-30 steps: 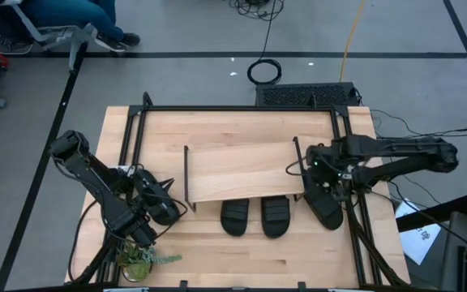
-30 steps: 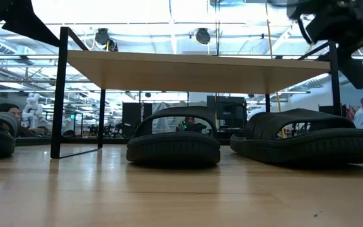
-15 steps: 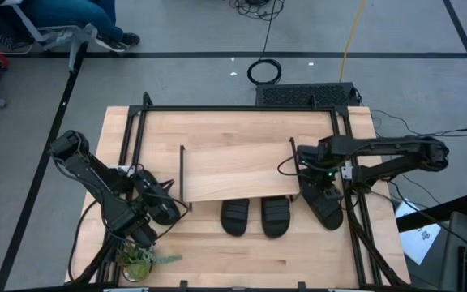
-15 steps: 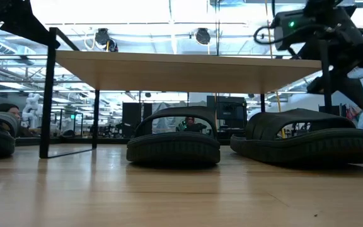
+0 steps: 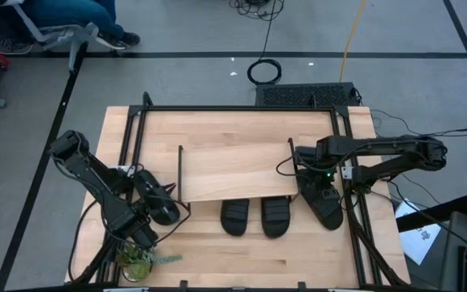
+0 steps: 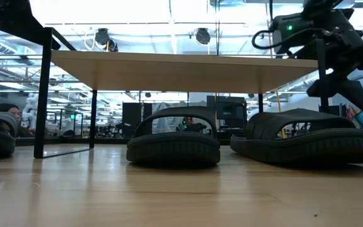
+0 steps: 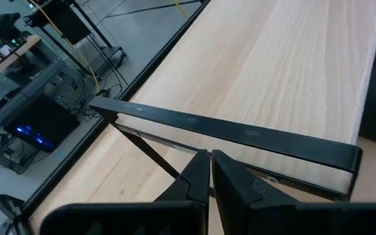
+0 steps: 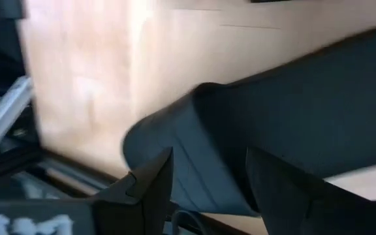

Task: Pick and place slides into the shelf
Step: Adjust the shelf

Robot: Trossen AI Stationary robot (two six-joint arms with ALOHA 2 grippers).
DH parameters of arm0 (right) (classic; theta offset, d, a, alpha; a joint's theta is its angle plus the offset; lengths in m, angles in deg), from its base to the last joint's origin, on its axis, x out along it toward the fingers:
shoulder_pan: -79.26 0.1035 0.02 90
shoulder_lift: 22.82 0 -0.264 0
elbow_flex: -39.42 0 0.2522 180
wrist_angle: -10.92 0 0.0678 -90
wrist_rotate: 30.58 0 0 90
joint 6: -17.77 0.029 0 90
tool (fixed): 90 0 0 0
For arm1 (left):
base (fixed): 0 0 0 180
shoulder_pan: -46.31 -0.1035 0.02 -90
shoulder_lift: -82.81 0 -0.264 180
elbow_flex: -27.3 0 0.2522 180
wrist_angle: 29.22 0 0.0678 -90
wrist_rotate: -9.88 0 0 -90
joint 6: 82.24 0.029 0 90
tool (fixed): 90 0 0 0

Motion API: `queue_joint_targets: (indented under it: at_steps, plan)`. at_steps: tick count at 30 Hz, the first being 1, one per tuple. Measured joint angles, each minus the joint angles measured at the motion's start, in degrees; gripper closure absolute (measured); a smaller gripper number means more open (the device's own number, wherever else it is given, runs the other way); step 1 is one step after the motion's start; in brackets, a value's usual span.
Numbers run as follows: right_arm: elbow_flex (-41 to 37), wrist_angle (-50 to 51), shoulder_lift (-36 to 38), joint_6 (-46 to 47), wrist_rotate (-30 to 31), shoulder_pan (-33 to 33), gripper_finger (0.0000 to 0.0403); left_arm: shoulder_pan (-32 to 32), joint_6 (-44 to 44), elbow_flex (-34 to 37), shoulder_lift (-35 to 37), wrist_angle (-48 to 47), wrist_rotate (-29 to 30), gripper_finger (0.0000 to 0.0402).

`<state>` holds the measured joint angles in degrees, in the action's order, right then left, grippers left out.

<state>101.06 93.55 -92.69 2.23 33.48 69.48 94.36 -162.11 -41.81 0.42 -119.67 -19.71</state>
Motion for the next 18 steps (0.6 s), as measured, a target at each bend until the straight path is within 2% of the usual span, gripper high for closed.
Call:
queue_joint_targets:
  at_steps: [4, 18]
  plan:
    - [0.01, -0.57, 2.53, 2.69, 4.76, -0.02, 0.0218, 0.00, 0.25, 0.00, 0.00, 0.35, -0.04, 0.0380]
    - [0.01, -0.49, 3.50, 2.43, 4.50, 0.00, 0.0218, 0.00, 0.23, 0.00, 0.00, 0.35, -0.41, 0.0380]
